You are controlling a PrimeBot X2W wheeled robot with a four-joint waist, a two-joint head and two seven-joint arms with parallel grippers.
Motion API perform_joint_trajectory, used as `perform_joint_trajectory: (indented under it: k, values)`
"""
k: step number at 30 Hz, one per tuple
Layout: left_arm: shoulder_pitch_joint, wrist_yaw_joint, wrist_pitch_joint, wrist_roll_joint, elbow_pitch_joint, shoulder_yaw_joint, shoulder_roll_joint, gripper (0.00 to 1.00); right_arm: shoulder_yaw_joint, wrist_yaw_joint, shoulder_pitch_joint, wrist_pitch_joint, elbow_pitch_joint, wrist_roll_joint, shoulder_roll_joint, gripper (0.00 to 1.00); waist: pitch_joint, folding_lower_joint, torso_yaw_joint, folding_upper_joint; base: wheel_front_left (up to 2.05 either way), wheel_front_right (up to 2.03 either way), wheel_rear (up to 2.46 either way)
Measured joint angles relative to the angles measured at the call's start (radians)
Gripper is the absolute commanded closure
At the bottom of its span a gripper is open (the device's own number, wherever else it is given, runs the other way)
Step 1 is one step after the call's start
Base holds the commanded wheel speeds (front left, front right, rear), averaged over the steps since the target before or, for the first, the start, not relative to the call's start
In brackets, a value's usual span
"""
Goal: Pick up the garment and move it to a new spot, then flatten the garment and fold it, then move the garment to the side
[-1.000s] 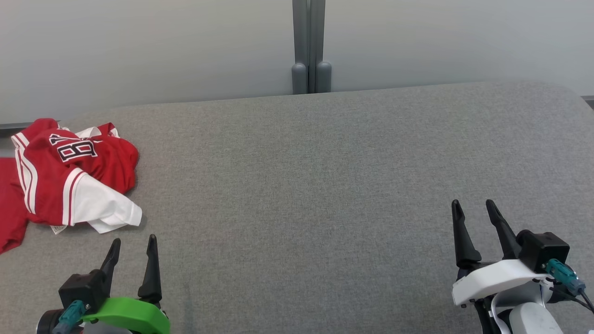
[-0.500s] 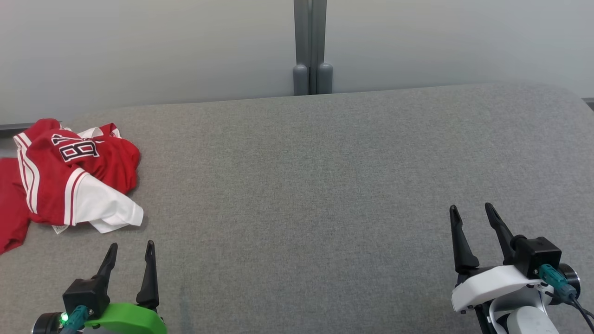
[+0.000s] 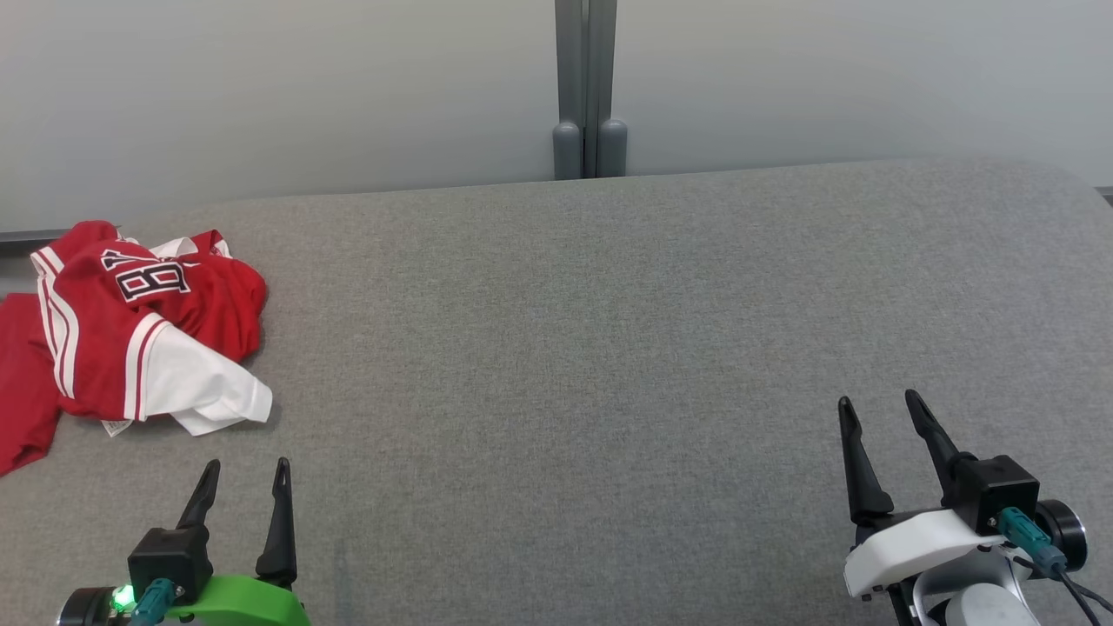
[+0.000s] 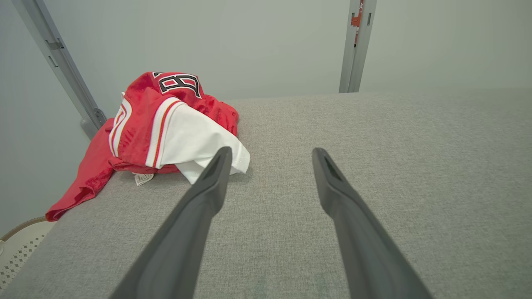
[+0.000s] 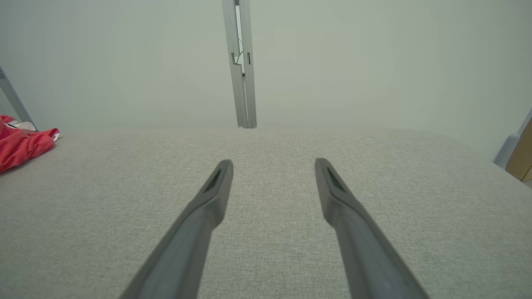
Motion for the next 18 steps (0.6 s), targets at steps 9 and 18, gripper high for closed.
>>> perform_joint_trajectory:
  k: [9,18]
  values:
    - [-0.001,-0.008,-0.001,0.005,0.004,0.005,-0.004,0.0,-0.001,0.0,0.0,-0.001,0.002,-0.002,0.0,0.0,0.004,0.0,0.004,0.0,0.0,0.0,0.0]
    - [-0.01,-0.01,-0.001,0.004,0.014,0.002,-0.004,0.0,0.012,0.0,0.012,-0.001,-0.01,0.005,0.0,0.0,0.004,0.0,0.043,0.0,0.0,0.0,0.0]
